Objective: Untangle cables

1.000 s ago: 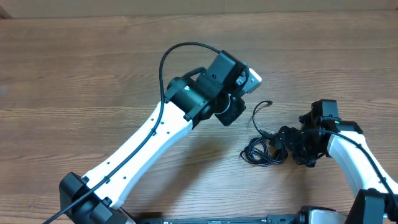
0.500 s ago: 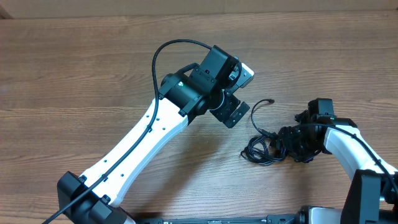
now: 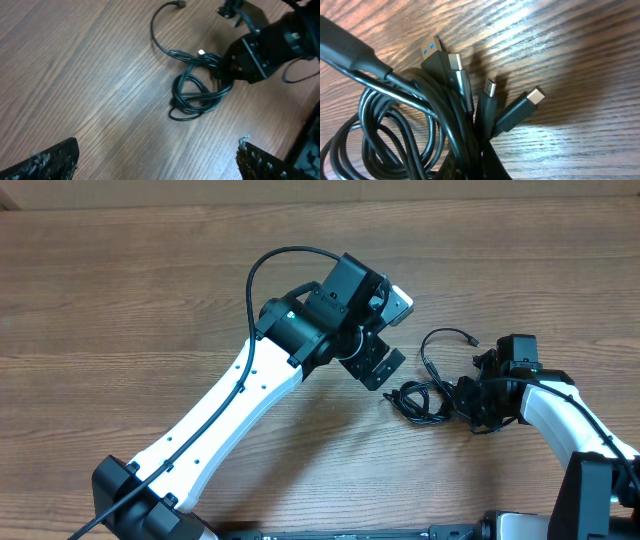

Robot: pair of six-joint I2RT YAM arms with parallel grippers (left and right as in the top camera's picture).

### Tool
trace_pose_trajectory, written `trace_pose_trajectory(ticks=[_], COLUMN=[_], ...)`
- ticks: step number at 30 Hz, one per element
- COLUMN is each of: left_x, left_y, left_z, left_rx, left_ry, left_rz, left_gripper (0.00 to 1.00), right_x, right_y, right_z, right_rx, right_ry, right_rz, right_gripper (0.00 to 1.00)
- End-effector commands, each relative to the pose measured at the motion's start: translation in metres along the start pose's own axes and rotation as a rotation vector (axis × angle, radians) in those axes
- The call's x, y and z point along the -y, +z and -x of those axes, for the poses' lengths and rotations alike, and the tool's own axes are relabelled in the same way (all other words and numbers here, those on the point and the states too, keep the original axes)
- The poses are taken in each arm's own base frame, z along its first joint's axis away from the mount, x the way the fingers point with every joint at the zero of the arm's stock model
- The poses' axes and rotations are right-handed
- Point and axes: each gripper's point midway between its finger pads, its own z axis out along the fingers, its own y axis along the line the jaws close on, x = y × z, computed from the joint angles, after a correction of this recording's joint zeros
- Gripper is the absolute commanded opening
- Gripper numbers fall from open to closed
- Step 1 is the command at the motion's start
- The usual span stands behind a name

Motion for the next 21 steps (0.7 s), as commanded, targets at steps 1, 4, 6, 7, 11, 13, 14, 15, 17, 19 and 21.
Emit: trace_pose_trajectory(ticks=[1,4,6,7,11,13,14,15,17,19,21], left_x=[0.013,0.036,0.044,0.045,0.045,0.034,0.029,0.028,0.027,0.029,0.032], left_y=[-0.005,-0.010,-0.013,-0.014,-0.021,-0.019,-0.018,-0.018,-0.018,-0.018,-0.018], left_z=[0.006,0.008,0.009,0.008,-0.004,-0.009,-0.011,-0.012,-0.013,-0.012,-0.011], left_rx=[0.018,0.043,0.056,0.055,0.021,-0.008,-0.019,-0.025,-0.027,-0.024,-0.020], left_ry=[0.026,0.087,0.133,0.143,0.196,0.196,0.195,0.195,0.194,0.196,0.201], left_rz=[-0.074,-0.206,-0.249,-0.255,-0.243,-0.179,-0.153,-0.143,-0.141,-0.151,-0.164], left_gripper=[0.99,1.00,0.99,1.00,1.00,1.00,1.00,0.99,1.00,1.00,1.00], right_x=[-0.019,-0.043,-0.060,-0.069,-0.089,-0.095,-0.099,-0.101,-0.108,-0.117,-0.123], right_y=[-0.006,-0.012,-0.020,-0.025,-0.046,-0.061,-0.069,-0.075,-0.092,-0.115,-0.133], right_z=[0.012,0.021,0.024,0.024,0.026,0.027,0.027,0.027,0.027,0.024,0.020], right_rx=[0.028,0.068,0.092,0.108,0.186,0.242,0.274,0.298,0.358,0.439,0.497], right_ry=[-0.030,-0.123,-0.207,-0.253,-0.408,-0.472,-0.500,-0.515,-0.554,-0.605,-0.640], right_rz=[0.086,0.208,0.299,0.345,0.423,0.426,0.428,0.430,0.435,0.445,0.452], right_gripper=[0.04,0.04,0.04,0.04,0.04,0.04,0.04,0.04,0.04,0.04,0.04])
